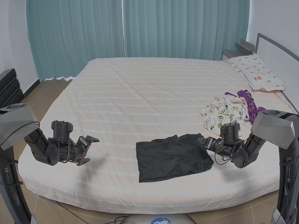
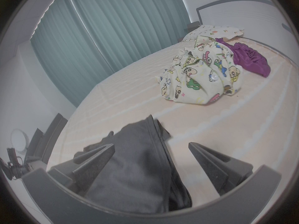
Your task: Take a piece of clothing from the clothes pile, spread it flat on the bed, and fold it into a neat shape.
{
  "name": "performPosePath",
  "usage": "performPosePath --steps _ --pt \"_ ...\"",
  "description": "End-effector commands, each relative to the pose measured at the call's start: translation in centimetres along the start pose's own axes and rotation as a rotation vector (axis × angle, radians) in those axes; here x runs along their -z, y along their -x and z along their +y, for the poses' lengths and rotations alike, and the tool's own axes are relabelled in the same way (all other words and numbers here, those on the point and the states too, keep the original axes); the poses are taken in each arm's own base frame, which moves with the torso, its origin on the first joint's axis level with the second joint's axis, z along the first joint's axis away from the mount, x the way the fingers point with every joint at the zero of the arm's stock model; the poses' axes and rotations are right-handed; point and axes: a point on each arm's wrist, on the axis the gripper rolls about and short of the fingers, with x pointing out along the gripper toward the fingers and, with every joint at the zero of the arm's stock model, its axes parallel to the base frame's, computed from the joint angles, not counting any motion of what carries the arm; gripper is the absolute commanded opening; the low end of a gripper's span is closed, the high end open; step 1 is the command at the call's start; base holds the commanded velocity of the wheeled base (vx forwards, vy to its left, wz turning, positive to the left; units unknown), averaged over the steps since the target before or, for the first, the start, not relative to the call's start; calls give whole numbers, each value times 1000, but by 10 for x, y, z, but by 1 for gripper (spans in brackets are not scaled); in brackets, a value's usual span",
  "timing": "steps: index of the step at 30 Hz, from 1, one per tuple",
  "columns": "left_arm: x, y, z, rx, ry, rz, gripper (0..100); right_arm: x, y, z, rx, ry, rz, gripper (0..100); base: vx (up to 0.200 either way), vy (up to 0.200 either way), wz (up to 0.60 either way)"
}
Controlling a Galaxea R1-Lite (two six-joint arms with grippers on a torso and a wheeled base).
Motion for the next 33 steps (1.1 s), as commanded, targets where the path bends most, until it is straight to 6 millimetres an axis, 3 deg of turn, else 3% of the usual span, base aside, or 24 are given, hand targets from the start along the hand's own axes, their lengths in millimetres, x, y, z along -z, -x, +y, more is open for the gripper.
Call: performPosePath --steps 1,5,16,17,33 --pt "0 0 0 1 2 0 100 15 -41 -3 -15 -22 2 100 0 0 0" --pt "0 0 0 0 1 -1 100 13 -55 -3 -19 -41 2 100 0 0 0" --pt "0 0 1 -3 2 0 100 9 -59 1 -91 -104 39 100 0 0 0" --pt "1 -1 0 -2 1 1 100 7 -60 2 -95 -107 32 0 0 0 0" --pt "1 -1 0 -2 1 1 100 -1 -64 -10 -61 -128 3 0 0 0 0"
